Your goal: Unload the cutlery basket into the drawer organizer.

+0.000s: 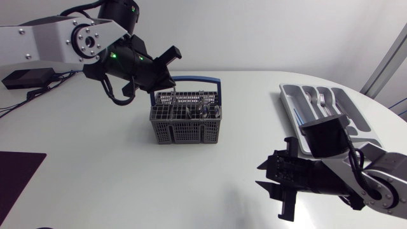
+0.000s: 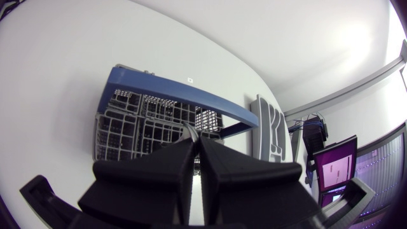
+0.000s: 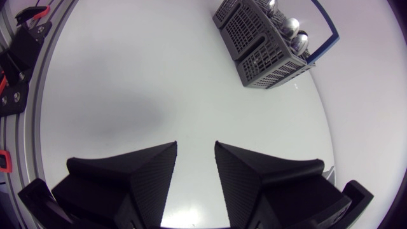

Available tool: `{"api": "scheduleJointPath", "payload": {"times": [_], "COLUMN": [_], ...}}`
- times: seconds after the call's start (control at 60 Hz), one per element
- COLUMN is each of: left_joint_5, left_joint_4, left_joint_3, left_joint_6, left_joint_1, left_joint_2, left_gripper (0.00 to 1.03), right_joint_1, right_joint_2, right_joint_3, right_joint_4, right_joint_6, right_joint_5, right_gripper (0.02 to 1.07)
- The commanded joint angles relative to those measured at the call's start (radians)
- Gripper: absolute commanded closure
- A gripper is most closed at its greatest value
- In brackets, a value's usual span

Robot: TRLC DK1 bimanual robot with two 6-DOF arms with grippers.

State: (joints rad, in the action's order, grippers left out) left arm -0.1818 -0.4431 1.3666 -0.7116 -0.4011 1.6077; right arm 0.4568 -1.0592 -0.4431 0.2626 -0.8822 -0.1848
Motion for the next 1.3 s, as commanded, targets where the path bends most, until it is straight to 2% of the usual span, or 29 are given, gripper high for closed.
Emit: {"api": "scheduleJointPath", "payload": {"times": [0.0,0.267,0.467,0.55,0.7,0.833,0.883,1.217,1.283], "left_joint_5": [0.013,0.035,0.030,-0.016,-0.088,-0.104,-0.122,-0.202,-0.246], "left_joint_4": [0.009,0.012,0.027,0.027,0.027,0.027,0.027,0.015,0.015], "left_joint_3": [-0.037,-0.078,-0.132,-0.162,-0.222,-0.268,-0.281,-0.347,-0.360], "left_joint_6": [0.020,0.038,0.123,0.181,0.291,0.370,0.391,0.537,0.581], "left_joint_1": [0.002,-0.022,-0.068,-0.079,-0.096,-0.139,-0.153,-0.258,-0.297], "left_joint_2": [-0.043,-0.123,-0.184,-0.215,-0.262,-0.298,-0.307,-0.310,-0.299], "left_gripper": [0.99,0.99,0.99,1.00,1.00,1.00,1.00,1.00,1.00], "right_joint_1": [0.013,0.026,0.029,0.028,0.023,0.022,0.017,-0.030,-0.040], "right_joint_2": [0.010,0.028,0.053,0.070,0.099,0.113,0.120,0.168,0.174], "right_joint_3": [-0.006,-0.009,-0.011,-0.014,-0.020,-0.029,-0.034,-0.051,-0.054], "right_joint_4": [0.013,0.018,0.026,0.030,0.047,0.056,0.061,0.101,0.102], "right_joint_6": [0.023,0.035,0.048,0.058,0.068,0.083,0.094,0.138,0.155], "right_joint_5": [0.007,0.015,0.019,0.021,0.018,0.005,0.001,-0.108,-0.151], "right_gripper": [0.60,0.60,0.60,0.56,0.56,0.56,0.52,0.47,0.47]}}
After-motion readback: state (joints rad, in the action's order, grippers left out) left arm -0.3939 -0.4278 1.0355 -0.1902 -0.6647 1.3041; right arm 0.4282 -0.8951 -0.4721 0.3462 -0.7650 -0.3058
